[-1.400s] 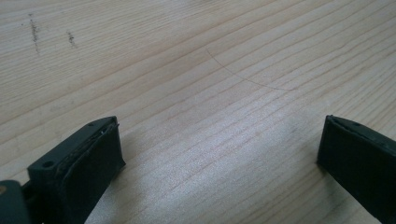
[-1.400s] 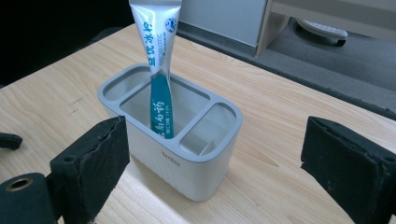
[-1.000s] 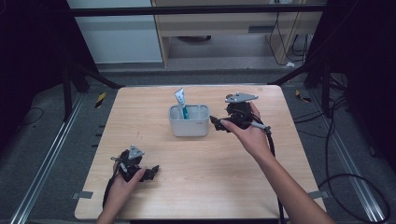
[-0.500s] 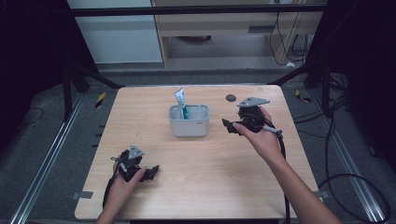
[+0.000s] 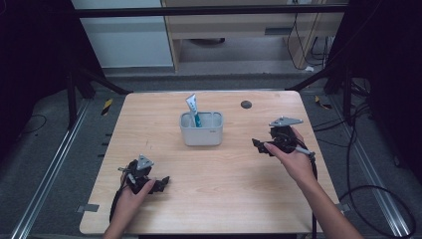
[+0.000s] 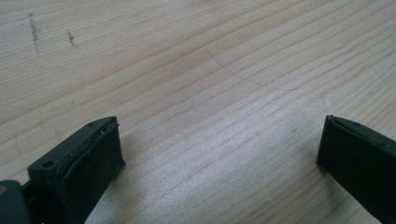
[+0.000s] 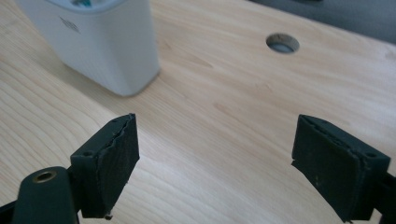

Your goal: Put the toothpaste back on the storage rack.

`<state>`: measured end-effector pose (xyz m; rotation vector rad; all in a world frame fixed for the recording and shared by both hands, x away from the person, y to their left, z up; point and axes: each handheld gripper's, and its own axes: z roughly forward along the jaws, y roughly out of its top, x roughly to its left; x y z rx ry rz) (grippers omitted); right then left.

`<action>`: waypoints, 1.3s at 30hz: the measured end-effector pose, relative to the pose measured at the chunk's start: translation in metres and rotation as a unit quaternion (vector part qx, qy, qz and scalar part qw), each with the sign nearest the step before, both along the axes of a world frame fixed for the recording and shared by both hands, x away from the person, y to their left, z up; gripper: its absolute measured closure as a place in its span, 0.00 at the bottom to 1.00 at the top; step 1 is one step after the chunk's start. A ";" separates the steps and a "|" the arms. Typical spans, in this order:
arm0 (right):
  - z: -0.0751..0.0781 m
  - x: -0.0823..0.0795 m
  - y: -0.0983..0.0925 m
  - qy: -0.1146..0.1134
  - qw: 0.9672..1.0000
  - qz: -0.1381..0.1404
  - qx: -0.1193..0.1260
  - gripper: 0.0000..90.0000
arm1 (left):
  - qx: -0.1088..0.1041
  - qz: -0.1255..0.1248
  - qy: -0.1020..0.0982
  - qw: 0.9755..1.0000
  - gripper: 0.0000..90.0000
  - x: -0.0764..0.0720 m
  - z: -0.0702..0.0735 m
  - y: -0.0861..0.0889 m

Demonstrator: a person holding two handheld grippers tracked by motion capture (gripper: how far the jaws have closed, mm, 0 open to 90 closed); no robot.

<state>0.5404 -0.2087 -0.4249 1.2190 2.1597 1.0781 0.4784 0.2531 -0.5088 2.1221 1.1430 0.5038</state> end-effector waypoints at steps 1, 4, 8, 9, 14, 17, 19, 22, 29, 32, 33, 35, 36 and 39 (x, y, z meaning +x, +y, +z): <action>-0.004 0.000 -0.002 0.006 1.000 -0.002 0.000 0.17 | -0.002 0.001 0.000 1.000 0.00 0.000 0.000 0.000; -0.012 0.001 -0.006 0.017 1.000 -0.006 -0.012 0.16 | -0.002 0.001 0.000 1.000 0.00 0.000 0.000 0.000; -0.027 0.003 -0.011 0.033 0.999 -0.010 -0.017 0.16 | -0.001 0.002 -0.001 1.000 0.00 0.000 0.000 0.000; -0.031 0.003 -0.012 0.040 0.999 -0.013 -0.015 0.16 | -0.001 0.002 -0.001 1.000 0.00 0.000 0.000 0.000; -0.049 0.003 -0.014 0.062 0.998 -0.014 -0.018 0.16 | -0.002 0.002 0.000 1.000 0.00 0.000 0.000 0.000; -0.055 0.002 -0.015 0.063 0.998 -0.017 -0.015 0.16 | -0.002 0.002 -0.001 1.000 0.00 0.000 0.000 0.000; -0.059 0.001 -0.016 0.072 0.997 -0.018 -0.013 0.15 | -0.002 0.002 -0.001 1.000 0.00 0.000 0.000 0.000; -0.062 0.001 -0.018 0.072 0.997 -0.021 -0.011 0.14 | -0.002 0.002 -0.001 1.000 0.00 0.000 0.000 0.000; -0.071 0.000 -0.026 0.072 0.997 -0.034 -0.002 0.13 | -0.002 0.002 -0.001 1.000 0.00 0.000 0.000 0.000; -0.074 -0.003 -0.027 0.074 0.997 -0.034 -0.004 0.12 | -0.002 0.002 -0.001 1.000 0.00 0.000 0.000 0.000; -0.075 -0.003 -0.027 0.077 0.996 -0.035 -0.003 0.12 | -0.001 0.001 0.000 1.000 0.00 0.000 0.000 0.000; -0.074 -0.006 -0.026 0.074 0.997 -0.034 -0.003 0.12 | -0.001 0.001 0.000 1.000 0.00 0.000 0.000 0.000; -0.075 -0.007 -0.025 0.074 0.997 -0.032 -0.002 0.11 | -0.001 0.002 0.000 1.000 0.00 0.000 0.000 0.000; -0.077 -0.008 -0.023 0.074 0.997 -0.032 -0.007 0.11 | -0.002 0.002 -0.001 1.000 0.00 0.000 0.000 0.000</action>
